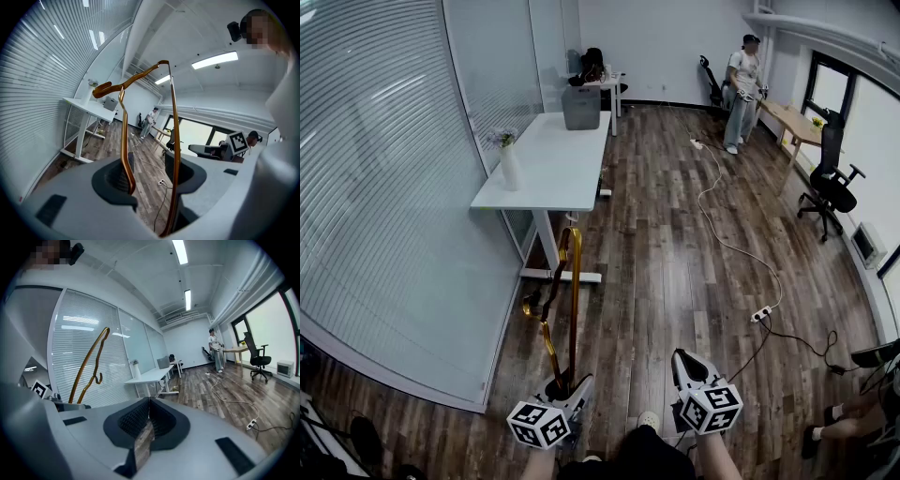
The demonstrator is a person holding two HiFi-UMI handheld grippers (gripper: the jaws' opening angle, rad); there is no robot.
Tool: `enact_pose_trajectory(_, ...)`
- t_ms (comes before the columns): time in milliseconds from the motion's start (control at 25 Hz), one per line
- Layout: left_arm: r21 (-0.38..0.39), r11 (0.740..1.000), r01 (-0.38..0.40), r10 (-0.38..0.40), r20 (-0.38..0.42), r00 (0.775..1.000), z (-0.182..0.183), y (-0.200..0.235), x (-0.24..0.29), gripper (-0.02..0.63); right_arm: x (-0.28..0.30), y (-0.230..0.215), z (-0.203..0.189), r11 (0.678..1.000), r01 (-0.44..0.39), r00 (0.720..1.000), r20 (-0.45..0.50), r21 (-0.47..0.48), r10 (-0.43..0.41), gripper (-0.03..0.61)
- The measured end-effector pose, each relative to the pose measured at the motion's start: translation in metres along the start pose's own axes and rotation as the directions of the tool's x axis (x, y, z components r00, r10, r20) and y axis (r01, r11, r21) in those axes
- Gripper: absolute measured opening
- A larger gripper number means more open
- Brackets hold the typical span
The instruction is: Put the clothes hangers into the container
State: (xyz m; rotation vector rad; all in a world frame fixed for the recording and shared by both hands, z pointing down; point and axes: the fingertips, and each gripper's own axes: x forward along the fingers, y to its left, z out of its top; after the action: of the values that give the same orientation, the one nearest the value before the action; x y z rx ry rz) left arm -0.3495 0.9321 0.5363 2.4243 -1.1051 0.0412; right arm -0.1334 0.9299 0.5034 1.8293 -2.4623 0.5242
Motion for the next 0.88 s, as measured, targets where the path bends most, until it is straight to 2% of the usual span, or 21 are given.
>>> enact_pose_trajectory(240, 0.030, 0.999, -0.018, 0.018, -0.002, 1.000, 0.000, 0.000, 0.027, 0.215, 0.011, -0.027, 0.002, 1.000, 0.014, 1.000, 0.001, -0.008, -0.014, 0.030)
enact_pose_trajectory(520, 0.070, 0.996, -0.055, 0.052, 0.050, 0.997, 0.021, -0.002, 0.079, 0.216, 0.038, -0.057, 0.015, 0.999, -0.019, 1.000, 0.005, -0.027, 0.019, 0.029)
enact_pose_trajectory(880, 0.088, 0.995, -0.055, 0.048, 0.081, 0.996, 0.032, -0.025, 0.147, 0.216, 0.054, -0.098, 0.034, 0.996, -0.070, 0.998, 0.000, -0.057, 0.070, 0.029)
